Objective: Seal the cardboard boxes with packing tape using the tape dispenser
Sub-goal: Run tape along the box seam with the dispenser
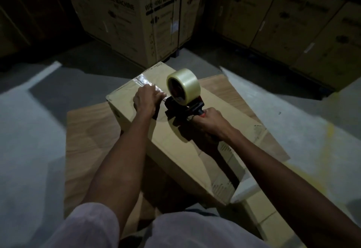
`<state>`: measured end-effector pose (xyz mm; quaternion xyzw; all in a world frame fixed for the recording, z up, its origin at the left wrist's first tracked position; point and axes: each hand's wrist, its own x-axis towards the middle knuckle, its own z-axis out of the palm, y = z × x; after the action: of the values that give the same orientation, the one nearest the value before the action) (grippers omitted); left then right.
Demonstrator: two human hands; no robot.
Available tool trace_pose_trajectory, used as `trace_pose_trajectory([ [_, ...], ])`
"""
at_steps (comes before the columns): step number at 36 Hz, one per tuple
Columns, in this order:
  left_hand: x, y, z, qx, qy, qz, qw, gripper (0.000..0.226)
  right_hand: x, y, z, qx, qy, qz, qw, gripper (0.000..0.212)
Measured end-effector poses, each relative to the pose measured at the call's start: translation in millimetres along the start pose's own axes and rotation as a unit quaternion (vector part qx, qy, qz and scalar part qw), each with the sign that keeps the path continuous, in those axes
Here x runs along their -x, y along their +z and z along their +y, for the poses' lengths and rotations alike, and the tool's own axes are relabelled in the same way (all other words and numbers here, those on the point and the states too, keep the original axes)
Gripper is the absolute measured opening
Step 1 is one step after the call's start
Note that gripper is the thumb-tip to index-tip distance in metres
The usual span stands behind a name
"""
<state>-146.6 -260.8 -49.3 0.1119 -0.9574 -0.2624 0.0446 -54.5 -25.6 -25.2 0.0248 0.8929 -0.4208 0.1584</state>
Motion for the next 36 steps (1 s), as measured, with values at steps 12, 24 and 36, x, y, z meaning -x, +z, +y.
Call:
trace_pose_trajectory([
  [12, 5.5, -2.6, 8.2, 0.006, -0.012, -0.002, 1.0, 0.041, 23.6, -20.0, 32.4, 0.012, -0.016, -0.029, 0.999, 0.032],
  [24, 34.1, 11.2, 19.7, -0.056, 0.045, -0.02, 0.997, 0.033, 23.8, -15.5, 34.2, -0.012, -0.001, -0.015, 1.0, 0.042],
  [36, 40.2, 18.4, 14.0, -0.032, 0.026, 0.003, 0.999, 0.035, 22.0, -23.5, 38.1, -0.02, -0.025, -0.043, 0.999, 0.035],
])
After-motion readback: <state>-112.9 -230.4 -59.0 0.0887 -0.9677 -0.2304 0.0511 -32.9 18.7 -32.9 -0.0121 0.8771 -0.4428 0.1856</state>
